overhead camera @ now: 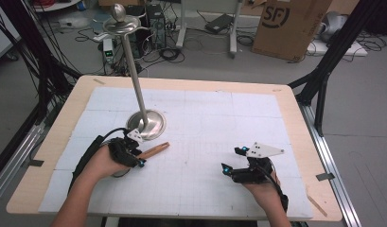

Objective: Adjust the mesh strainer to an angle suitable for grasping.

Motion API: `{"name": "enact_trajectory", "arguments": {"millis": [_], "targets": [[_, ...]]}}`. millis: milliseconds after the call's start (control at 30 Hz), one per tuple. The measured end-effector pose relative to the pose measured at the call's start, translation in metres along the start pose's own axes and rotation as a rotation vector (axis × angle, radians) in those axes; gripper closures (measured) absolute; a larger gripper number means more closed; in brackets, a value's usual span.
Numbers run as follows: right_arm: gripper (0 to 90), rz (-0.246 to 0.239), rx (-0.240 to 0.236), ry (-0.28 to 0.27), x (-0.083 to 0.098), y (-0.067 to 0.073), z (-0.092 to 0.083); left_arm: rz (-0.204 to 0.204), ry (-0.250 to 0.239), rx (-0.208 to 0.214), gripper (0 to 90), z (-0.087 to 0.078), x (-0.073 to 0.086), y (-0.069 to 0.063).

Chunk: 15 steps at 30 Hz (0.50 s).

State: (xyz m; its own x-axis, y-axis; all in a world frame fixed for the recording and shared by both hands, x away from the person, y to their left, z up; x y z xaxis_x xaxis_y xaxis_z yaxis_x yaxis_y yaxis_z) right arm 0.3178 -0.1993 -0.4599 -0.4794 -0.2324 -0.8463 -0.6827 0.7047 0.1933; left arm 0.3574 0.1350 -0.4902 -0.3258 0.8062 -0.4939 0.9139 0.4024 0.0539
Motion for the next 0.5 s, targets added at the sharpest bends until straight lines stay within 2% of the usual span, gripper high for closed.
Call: {"name": "enact_trajectory", "arguments": {"millis": [133,333,500], "targets": [[19.6,-0.002,0.001,-0.003,-0.0004,0.0001,0.0001,0.007,-0.001,-0.018,62.3,0.0014,-0.0016,0.0004],[19.6,-0.007,0.0,0.0,-0.0004,0.0014,0.0009,0.05,-0.001,-0.044,67.8,0.0016,-0.0023,-0.0036],[19.6,-0.004,-0.001,0.0,-0.0003,0.0023,-0.0002,0.053,-0.001,-0.057,69.6,0.001,-0.0029,-0.0054]]}}
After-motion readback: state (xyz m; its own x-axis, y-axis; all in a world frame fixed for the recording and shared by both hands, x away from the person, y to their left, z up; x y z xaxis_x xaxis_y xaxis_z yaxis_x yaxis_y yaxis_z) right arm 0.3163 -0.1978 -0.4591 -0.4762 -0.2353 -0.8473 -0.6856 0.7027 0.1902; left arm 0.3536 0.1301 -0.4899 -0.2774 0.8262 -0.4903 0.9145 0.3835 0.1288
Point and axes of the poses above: each handheld gripper's, and its own axes: z roughly forward along the jaws, x roughly out of its underside, y roughly to its left, the point moved 8 cm from there along z, roughly forward along the jaws, and after that the axes turned 9 degrees about z, right-handed, at the moved point
